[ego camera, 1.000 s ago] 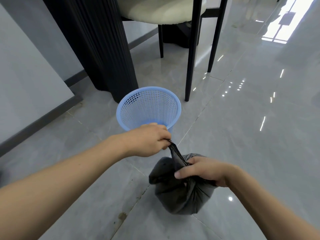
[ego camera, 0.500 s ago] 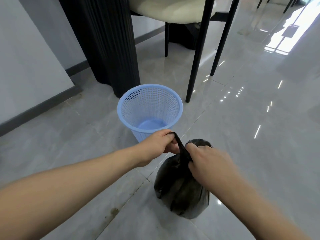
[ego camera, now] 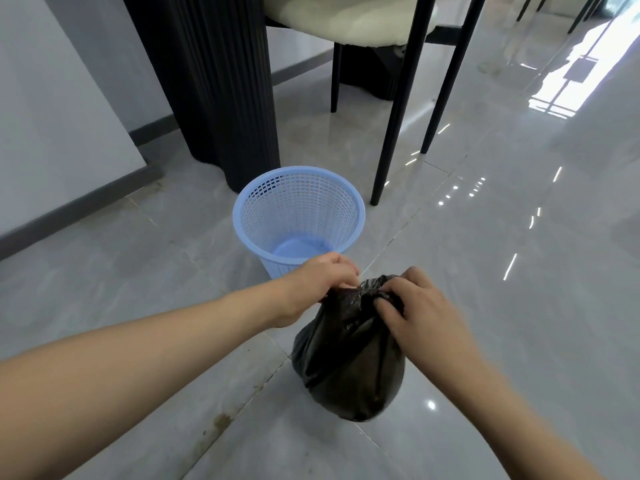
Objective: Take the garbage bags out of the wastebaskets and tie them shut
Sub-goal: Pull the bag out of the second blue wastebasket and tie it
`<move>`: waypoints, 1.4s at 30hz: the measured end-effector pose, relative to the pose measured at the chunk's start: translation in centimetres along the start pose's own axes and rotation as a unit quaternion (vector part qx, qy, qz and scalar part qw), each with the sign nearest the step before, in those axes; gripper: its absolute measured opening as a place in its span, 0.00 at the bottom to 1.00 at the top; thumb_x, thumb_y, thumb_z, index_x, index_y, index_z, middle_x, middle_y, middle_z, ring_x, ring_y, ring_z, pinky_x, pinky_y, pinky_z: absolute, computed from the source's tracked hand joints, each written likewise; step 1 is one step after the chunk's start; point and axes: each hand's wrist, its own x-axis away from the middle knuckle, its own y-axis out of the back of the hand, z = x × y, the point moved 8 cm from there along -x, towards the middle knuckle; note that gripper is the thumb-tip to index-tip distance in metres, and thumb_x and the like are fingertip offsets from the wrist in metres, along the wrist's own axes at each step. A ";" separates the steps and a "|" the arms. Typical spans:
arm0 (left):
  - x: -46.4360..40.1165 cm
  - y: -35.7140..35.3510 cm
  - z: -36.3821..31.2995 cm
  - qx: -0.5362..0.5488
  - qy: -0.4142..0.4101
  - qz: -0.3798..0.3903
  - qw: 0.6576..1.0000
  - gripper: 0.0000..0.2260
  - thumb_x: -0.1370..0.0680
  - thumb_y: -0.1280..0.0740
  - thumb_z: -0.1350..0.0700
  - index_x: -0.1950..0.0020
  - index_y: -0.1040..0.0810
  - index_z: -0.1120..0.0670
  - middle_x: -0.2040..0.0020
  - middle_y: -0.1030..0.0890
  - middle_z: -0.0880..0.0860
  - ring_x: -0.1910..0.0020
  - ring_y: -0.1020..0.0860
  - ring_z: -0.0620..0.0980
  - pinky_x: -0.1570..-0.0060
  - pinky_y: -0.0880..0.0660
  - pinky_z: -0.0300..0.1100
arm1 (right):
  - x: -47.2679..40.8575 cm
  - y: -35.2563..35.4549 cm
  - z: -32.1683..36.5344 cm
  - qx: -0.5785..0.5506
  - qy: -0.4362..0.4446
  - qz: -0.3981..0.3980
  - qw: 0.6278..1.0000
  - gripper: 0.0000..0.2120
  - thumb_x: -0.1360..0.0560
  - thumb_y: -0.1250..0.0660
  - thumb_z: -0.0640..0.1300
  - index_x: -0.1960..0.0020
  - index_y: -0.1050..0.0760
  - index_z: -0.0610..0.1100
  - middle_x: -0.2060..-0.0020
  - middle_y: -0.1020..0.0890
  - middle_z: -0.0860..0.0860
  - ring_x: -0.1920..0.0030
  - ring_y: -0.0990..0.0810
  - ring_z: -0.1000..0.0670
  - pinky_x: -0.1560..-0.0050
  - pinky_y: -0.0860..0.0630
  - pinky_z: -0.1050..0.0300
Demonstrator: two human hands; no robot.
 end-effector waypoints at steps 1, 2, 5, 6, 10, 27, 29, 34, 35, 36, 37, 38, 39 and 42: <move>0.3 -0.3 0.0 -0.068 -0.005 0.041 0.997 0.07 0.32 0.31 0.54 0.55 0.23 0.51 0.70 0.24 0.42 0.70 0.26 0.39 0.67 0.30 0.33 | -0.4 -0.6 -0.8 -0.047 -0.046 0.040 0.997 0.09 0.26 0.37 0.52 0.59 0.25 0.48 0.59 0.28 0.56 0.62 0.24 0.52 0.65 0.33 0.57; 0.7 -0.7 0.3 -0.151 -0.010 0.076 0.986 0.07 0.33 0.31 0.53 0.57 0.23 0.50 0.70 0.23 0.42 0.69 0.25 0.40 0.66 0.29 0.34 | -0.6 -1.6 -1.4 -0.104 -0.086 0.095 0.986 0.10 0.27 0.35 0.51 0.61 0.26 0.45 0.61 0.27 0.55 0.64 0.25 0.53 0.67 0.34 0.58; 1.5 -1.4 0.8 -0.378 -0.056 0.078 0.921 0.04 0.32 0.34 0.51 0.62 0.27 0.50 0.70 0.25 0.45 0.69 0.27 0.44 0.65 0.29 0.41 | 0.4 -4.2 -1.8 -0.309 -0.165 0.263 0.899 0.12 0.31 0.30 0.48 0.67 0.29 0.44 0.75 0.33 0.54 0.78 0.36 0.54 0.78 0.42 0.63; 1.5 -1.4 0.7 -0.422 -0.084 0.052 0.901 0.06 0.31 0.36 0.50 0.63 0.30 0.49 0.70 0.26 0.46 0.68 0.27 0.45 0.66 0.31 0.41 | 0.7 -4.7 -1.7 -0.361 -0.173 0.294 0.868 0.12 0.32 0.29 0.48 0.68 0.29 0.46 0.76 0.35 0.53 0.78 0.38 0.55 0.79 0.42 0.63; 2.2 -1.1 -1.7 -0.581 -0.241 -0.080 0.774 0.10 0.30 0.38 0.47 0.64 0.37 0.49 0.71 0.30 0.48 0.68 0.32 0.53 0.67 0.43 0.44 | 1.4 -6.1 -1.8 -0.561 -0.223 0.318 0.731 0.05 0.32 0.30 0.44 0.66 0.19 0.46 0.71 0.25 0.51 0.75 0.30 0.55 0.77 0.36 0.65; 2.6 0.1 0.6 -0.281 -0.107 0.072 0.951 0.13 0.29 0.34 0.35 0.57 0.26 0.43 0.65 0.25 0.40 0.67 0.29 0.37 0.66 0.32 0.32 | 1.7 -6.7 -3.5 -0.633 -0.308 0.270 0.657 0.06 0.25 0.37 0.40 0.59 0.27 0.38 0.77 0.26 0.51 0.82 0.37 0.57 0.84 0.43 0.67; 2.2 0.1 0.6 -0.293 -0.105 0.053 0.949 0.19 0.28 0.37 0.33 0.61 0.27 0.48 0.69 0.27 0.41 0.70 0.29 0.39 0.67 0.32 0.35 | 1.6 -6.3 -3.4 -0.602 -0.298 0.254 0.695 0.05 0.25 0.34 0.40 0.58 0.25 0.38 0.73 0.25 0.48 0.78 0.33 0.54 0.81 0.40 0.64; 1.3 2.0 1.9 -0.301 -0.057 0.035 0.951 0.19 0.24 0.40 0.40 0.68 0.34 0.51 0.72 0.33 0.45 0.73 0.34 0.43 0.68 0.34 0.44 | 0.3 -3.2 -5.8 -0.421 -0.213 0.041 0.881 0.11 0.25 0.32 0.53 0.55 0.20 0.45 0.70 0.21 0.53 0.68 0.23 0.54 0.67 0.27 0.64; 1.2 3.5 2.4 -0.336 -0.031 0.023 0.941 0.18 0.23 0.39 0.43 0.67 0.32 0.53 0.71 0.30 0.47 0.71 0.32 0.44 0.66 0.32 0.46 | 0.0 -1.3 -6.9 -0.306 -0.169 -0.058 0.935 0.08 0.25 0.33 0.53 0.55 0.22 0.49 0.72 0.26 0.55 0.69 0.27 0.56 0.68 0.31 0.66; 1.0 5.2 3.3 -0.380 0.003 0.012 0.925 0.16 0.22 0.39 0.46 0.65 0.28 0.55 0.69 0.27 0.50 0.69 0.30 0.45 0.64 0.29 0.47 | 0.1 -0.3 -7.5 -0.217 -0.128 -0.117 0.961 0.05 0.23 0.34 0.52 0.54 0.25 0.50 0.71 0.28 0.56 0.68 0.28 0.56 0.67 0.34 0.65; 1.2 6.8 4.3 -0.414 0.042 0.007 0.909 0.15 0.21 0.39 0.49 0.64 0.27 0.56 0.67 0.25 0.51 0.69 0.29 0.46 0.64 0.29 0.46 | 0.2 -0.4 -8.2 -0.171 -0.108 -0.122 0.972 0.05 0.22 0.36 0.50 0.52 0.26 0.50 0.69 0.28 0.55 0.66 0.28 0.55 0.66 0.35 0.64; 1.4 7.9 5.2 -0.429 0.077 0.005 0.900 0.15 0.21 0.39 0.51 0.65 0.27 0.56 0.69 0.25 0.51 0.70 0.30 0.46 0.66 0.31 0.44 | 0.5 -1.3 -9.0 -0.147 -0.101 -0.097 0.979 0.06 0.22 0.37 0.50 0.52 0.26 0.48 0.68 0.27 0.54 0.64 0.26 0.53 0.66 0.36 0.61; 1.7 8.3 5.9 -0.421 0.100 0.003 0.902 0.15 0.21 0.38 0.52 0.66 0.27 0.55 0.72 0.27 0.49 0.72 0.31 0.45 0.69 0.33 0.41 | 0.9 -2.8 -9.8 -0.132 -0.103 -0.060 0.984 0.09 0.21 0.38 0.52 0.53 0.25 0.47 0.65 0.26 0.53 0.62 0.25 0.50 0.64 0.36 0.59; 1.8 7.2 6.1 -0.154 0.099 -0.020 0.983 0.12 0.22 0.36 0.57 0.64 0.23 0.57 0.74 0.29 0.49 0.74 0.28 0.45 0.74 0.34 0.38 | 1.7 -6.1 -10.7 -0.053 -0.104 0.047 0.992 0.22 0.24 0.45 0.65 0.64 0.26 0.50 0.63 0.26 0.53 0.62 0.24 0.50 0.64 0.34 0.54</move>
